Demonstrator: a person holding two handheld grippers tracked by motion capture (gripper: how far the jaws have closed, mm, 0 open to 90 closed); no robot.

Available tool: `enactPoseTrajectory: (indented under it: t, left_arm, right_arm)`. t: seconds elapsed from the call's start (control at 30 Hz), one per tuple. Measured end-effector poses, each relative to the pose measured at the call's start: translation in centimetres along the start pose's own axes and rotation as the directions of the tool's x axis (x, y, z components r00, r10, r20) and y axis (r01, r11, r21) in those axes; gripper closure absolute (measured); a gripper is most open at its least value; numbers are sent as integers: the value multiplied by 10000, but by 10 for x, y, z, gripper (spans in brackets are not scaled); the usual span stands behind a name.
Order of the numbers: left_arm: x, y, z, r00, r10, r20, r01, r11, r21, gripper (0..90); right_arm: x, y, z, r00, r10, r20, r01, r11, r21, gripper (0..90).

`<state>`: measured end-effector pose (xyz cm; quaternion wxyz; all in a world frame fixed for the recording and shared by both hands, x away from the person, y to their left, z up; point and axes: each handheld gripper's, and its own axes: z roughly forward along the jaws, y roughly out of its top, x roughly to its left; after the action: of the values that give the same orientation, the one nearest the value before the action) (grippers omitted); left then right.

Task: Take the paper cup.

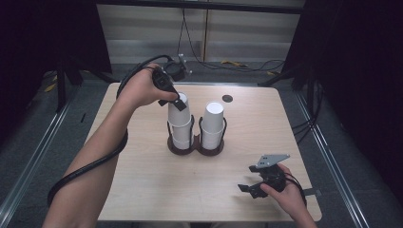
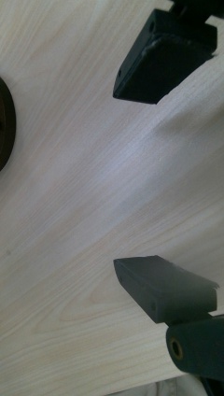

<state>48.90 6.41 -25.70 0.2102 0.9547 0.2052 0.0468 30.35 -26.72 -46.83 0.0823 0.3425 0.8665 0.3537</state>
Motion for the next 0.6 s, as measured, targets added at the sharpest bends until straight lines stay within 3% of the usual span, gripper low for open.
enactPoseTrajectory:
  t: [0.33, 0.6]
  left_arm:
    - [-15, -5, -8, 9997, 206, 95, -204, 9996, -176, 343]
    - [-31, -9, -4, 9973, 529, 506, -509, 9979, -411, 343]
  right_arm:
    - [2, 2, 1, 10000, -28, -29, 28, 10000, -48, 148]
    - [4, 4, 4, 9998, -72, -175, 69, 9998, -193, 147]
